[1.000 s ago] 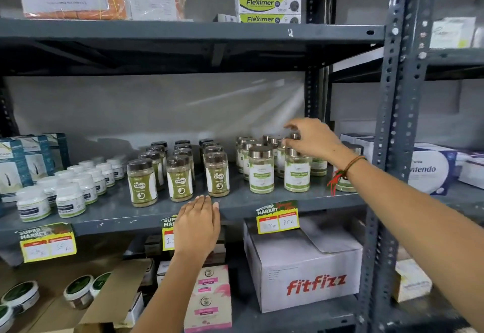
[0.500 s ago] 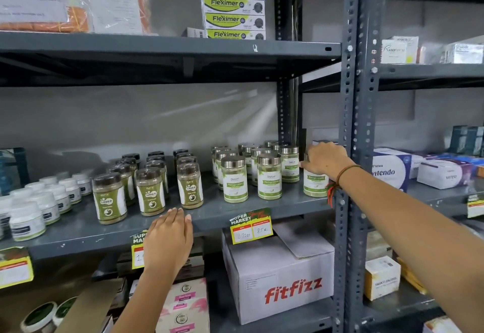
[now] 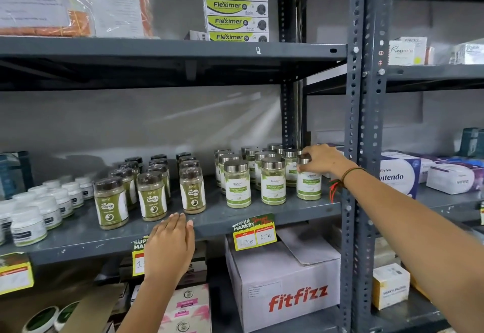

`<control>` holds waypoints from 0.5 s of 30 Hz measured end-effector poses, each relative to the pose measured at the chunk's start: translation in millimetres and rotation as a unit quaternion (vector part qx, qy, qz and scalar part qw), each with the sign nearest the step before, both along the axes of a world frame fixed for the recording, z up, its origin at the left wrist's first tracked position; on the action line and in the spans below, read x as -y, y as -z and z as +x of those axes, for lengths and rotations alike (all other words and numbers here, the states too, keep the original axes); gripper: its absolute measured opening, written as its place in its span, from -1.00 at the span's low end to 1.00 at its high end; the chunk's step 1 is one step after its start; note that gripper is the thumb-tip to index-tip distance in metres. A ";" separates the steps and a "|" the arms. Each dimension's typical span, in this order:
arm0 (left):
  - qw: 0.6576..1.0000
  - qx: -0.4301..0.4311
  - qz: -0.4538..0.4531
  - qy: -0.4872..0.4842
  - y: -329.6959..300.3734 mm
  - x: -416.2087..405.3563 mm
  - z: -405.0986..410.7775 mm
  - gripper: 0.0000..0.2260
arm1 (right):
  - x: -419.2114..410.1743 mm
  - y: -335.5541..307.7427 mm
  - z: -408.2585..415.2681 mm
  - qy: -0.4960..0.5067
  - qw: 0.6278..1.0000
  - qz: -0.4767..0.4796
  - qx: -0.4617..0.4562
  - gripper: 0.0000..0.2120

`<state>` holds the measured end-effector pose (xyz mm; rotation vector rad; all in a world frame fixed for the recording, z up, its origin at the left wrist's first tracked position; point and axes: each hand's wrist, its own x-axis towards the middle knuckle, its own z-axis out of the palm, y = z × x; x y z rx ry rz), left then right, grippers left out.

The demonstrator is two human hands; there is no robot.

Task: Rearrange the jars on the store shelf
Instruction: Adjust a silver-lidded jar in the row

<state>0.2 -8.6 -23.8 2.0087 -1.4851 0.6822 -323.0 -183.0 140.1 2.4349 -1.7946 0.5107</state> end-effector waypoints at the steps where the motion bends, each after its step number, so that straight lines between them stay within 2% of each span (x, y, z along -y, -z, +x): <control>1: 1.000 0.001 0.001 -0.001 0.1 0.2 0.0 -0.52 | 1.3 -0.8 -0.1 -0.007 1.000 0.006 0.009 -0.43; 15: 1.000 -0.003 0.006 -0.004 -0.4 -1.5 -0.6 -0.55 | 12.9 -2.1 -4.6 -0.014 0.999 0.029 0.038 -0.36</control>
